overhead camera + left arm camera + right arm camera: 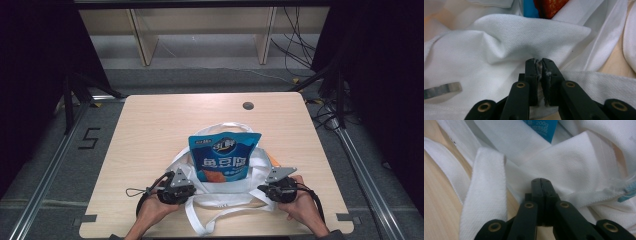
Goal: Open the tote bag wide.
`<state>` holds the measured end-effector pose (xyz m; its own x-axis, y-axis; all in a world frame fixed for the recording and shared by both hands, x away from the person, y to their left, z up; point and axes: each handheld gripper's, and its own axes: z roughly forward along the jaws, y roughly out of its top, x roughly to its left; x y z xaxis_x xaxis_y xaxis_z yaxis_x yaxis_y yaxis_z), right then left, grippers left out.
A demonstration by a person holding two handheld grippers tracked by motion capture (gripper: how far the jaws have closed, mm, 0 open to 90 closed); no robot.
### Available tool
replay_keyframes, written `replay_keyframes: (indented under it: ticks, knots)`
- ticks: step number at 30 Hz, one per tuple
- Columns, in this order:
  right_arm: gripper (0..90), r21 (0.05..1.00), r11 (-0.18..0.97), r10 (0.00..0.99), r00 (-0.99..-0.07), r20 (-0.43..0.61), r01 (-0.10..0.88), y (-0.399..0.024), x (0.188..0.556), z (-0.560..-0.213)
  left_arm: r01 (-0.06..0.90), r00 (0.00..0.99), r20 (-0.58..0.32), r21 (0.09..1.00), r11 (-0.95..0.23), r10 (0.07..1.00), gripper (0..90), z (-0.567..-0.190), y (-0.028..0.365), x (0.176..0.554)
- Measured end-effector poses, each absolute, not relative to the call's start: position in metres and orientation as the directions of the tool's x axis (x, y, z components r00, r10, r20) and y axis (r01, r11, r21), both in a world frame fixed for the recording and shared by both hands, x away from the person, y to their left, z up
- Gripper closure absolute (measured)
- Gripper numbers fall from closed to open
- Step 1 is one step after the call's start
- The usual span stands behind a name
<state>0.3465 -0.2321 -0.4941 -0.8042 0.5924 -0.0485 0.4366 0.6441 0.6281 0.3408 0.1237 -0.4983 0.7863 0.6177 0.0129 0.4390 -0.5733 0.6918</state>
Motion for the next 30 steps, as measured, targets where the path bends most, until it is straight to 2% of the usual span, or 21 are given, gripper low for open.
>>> replay_keyframes:
  ticks: [3, 4, 6, 8, 11, 13, 15, 16, 18, 20, 21, 24, 26, 28, 30]
  knots:
    - [88.8, 0.635, 0.637, 0.596, -0.802, -0.046, 0.437, -0.232, 0.344, -0.491, 0.411, 0.770, 0.040, 0.732, -0.544, 0.637, 78.1, -0.485, 0.131, 0.342]
    - [87.4, 0.653, 0.626, 0.598, -0.800, -0.050, 0.427, -0.232, 0.343, -0.487, 0.413, 0.750, 0.022, 0.766, -0.493, 0.661, 77.8, -0.479, 0.133, 0.342]
    - [86.6, 0.680, 0.613, 0.597, -0.800, -0.064, 0.403, -0.234, 0.342, -0.479, 0.385, 0.719, 0.052, 0.800, -0.460, 0.693, 77.4, -0.466, 0.144, 0.348]
    - [86.4, 0.705, 0.595, 0.612, -0.786, -0.086, 0.386, -0.237, 0.343, -0.469, 0.392, 0.649, 0.053, 0.832, -0.393, 0.759, 77.5, -0.457, 0.157, 0.357]
    - [86.5, 0.734, 0.566, 0.642, -0.760, -0.105, 0.377, -0.244, 0.346, -0.465, 0.411, 0.605, 0.067, 0.827, -0.384, 0.793, 77.6, -0.460, 0.168, 0.370]
    - [86.9, 0.725, 0.560, 0.655, -0.750, -0.089, 0.402, -0.246, 0.349, -0.469, 0.451, 0.581, 0.029, 0.821, -0.351, 0.813, 79.3, -0.472, 0.173, 0.382]
    - [87.1, 0.708, 0.579, 0.647, -0.756, -0.099, 0.403, -0.246, 0.354, -0.475, 0.467, 0.587, 0.024, 0.806, -0.363, 0.810, 81.3, -0.479, 0.171, 0.391]
    - [87.4, 0.699, 0.581, 0.653, -0.752, -0.093, 0.417, -0.244, 0.355, -0.478, 0.461, 0.604, 0.057, 0.788, -0.407, 0.795, 82.2, -0.482, 0.172, 0.397]
    - [87.6, 0.679, 0.602, 0.649, -0.753, -0.108, 0.421, -0.240, 0.358, -0.481, 0.487, 0.598, 0.020, 0.785, -0.383, 0.801, 85.1, -0.492, 0.166, 0.403]
    - [87.6, 0.667, 0.616, 0.645, -0.755, -0.120, 0.420, -0.238, 0.358, -0.482, 0.501, 0.608, 0.062, 0.743, -0.443, 0.791, 87.7, -0.500, 0.162, 0.407]
    - [87.6, 0.669, 0.614, 0.644, -0.756, -0.119, 0.419, -0.239, 0.358, -0.483, 0.501, 0.600, 0.049, 0.755, -0.423, 0.799, 88.0, -0.503, 0.160, 0.407]
    - [87.6, 0.669, 0.608, 0.648, -0.754, -0.109, 0.427, -0.241, 0.358, -0.486, 0.499, 0.598, 0.020, 0.773, -0.392, 0.801, 85.8, -0.491, 0.163, 0.401]
    - [87.2, 0.672, 0.607, 0.646, -0.755, -0.108, 0.423, -0.241, 0.358, -0.485, 0.459, 0.610, 0.050, 0.792, -0.403, 0.791, 81.7, -0.478, 0.161, 0.389]
    - [86.8, 0.670, 0.608, 0.645, -0.757, -0.104, 0.426, -0.241, 0.358, -0.484, 0.440, 0.637, 0.060, 0.790, -0.427, 0.768, 81.5, -0.468, 0.161, 0.376]
    - [86.8, 0.676, 0.604, 0.648, -0.754, -0.108, 0.422, -0.240, 0.357, -0.484, 0.448, 0.656, 0.029, 0.790, -0.419, 0.755, 83.0, -0.467, 0.159, 0.366]
